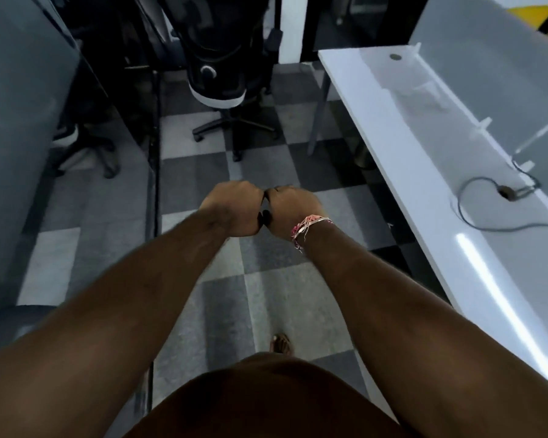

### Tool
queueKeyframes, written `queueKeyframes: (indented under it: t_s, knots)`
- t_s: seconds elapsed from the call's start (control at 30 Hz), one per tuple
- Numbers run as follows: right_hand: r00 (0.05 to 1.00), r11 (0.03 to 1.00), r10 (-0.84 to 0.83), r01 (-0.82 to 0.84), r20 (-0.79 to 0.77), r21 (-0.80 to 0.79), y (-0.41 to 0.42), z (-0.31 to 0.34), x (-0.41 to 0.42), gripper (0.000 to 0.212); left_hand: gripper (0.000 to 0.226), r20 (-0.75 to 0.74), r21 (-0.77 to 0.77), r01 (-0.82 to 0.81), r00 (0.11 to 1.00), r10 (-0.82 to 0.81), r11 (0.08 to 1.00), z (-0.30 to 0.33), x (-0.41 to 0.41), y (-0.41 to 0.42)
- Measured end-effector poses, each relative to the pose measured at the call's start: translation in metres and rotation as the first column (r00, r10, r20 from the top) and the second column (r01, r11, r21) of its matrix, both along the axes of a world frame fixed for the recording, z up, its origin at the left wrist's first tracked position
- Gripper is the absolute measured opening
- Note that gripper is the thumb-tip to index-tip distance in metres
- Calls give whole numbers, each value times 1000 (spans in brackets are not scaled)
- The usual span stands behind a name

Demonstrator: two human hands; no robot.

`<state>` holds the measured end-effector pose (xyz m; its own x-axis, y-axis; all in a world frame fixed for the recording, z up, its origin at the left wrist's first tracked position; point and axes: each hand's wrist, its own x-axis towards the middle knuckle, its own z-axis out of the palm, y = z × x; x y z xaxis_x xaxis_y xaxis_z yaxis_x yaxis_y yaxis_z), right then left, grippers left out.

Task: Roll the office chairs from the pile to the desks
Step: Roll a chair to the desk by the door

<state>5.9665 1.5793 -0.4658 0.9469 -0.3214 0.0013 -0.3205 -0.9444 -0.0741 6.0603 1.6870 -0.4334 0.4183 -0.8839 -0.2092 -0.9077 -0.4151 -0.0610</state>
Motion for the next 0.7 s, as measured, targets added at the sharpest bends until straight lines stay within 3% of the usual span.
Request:
queueKeyframes:
  t_s: [0.3, 0.7]
  knots:
    - [993, 994, 110, -110, 34, -22, -118, 4, 170, 31, 22, -27, -75, -127, 992, 125, 989, -5, 166, -107]
    - [998, 998, 60, -59, 34, -22, -253, -12, 455, 32, 28, -65, -78, -119, 991, 114, 990, -17, 450, -247]
